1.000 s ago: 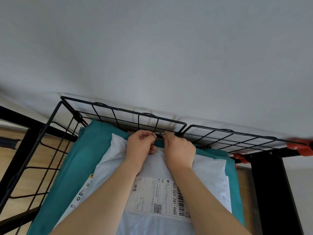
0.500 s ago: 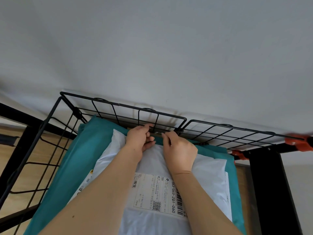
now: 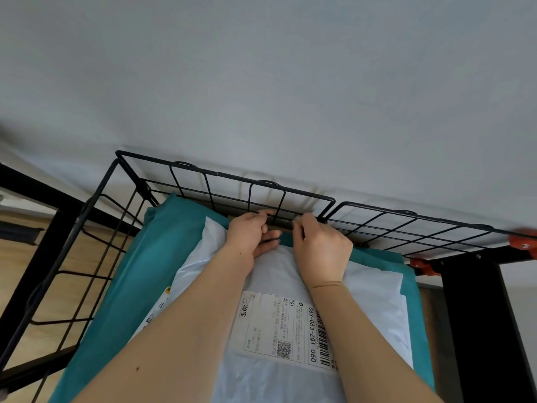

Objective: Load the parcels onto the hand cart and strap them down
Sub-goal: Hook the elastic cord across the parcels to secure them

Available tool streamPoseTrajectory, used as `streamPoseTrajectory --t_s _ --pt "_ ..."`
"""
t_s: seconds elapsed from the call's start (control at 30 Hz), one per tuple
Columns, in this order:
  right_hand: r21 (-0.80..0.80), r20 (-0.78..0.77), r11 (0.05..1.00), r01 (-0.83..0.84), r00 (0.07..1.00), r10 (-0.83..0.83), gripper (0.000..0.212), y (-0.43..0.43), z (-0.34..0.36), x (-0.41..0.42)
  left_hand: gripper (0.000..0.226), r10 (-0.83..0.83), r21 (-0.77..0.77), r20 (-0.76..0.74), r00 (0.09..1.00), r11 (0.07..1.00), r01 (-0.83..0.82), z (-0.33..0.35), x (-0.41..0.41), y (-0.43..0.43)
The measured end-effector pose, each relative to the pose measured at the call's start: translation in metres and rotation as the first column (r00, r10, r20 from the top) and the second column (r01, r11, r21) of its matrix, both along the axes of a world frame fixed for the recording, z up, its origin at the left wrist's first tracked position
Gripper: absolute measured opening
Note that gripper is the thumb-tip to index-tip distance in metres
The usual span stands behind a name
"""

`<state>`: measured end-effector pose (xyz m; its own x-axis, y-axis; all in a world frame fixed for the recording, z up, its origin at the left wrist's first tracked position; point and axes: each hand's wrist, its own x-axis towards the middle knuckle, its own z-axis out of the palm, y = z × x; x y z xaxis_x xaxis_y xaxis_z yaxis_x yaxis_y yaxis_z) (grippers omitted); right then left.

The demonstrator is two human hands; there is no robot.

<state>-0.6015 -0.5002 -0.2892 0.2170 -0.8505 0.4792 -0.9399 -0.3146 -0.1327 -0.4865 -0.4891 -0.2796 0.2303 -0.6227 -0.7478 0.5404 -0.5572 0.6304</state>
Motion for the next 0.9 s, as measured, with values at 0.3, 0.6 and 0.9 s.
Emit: streamPoseTrajectory --t_s 0.3,0.6,0.9 --pt "0.285 -0.087 0.953 0.103 0.993 -0.082 0.031 0.012 0.003 0.006 0.024 0.006 -0.001 -0.016 1.0 1.0 -0.006 0.0 0.003 0.001" --pt "0.366 -0.154 0.916 0.162 0.982 -0.112 0.041 0.019 0.009 0.017 0.021 -0.016 0.001 -0.035 0.999 1.0 0.016 0.002 0.004 0.003" --pt "0.633 -0.25 0.742 0.219 0.966 -0.072 0.03 0.007 0.022 0.016 0.014 -0.166 0.025 0.102 0.981 0.986 0.164 0.005 -0.004 0.007"
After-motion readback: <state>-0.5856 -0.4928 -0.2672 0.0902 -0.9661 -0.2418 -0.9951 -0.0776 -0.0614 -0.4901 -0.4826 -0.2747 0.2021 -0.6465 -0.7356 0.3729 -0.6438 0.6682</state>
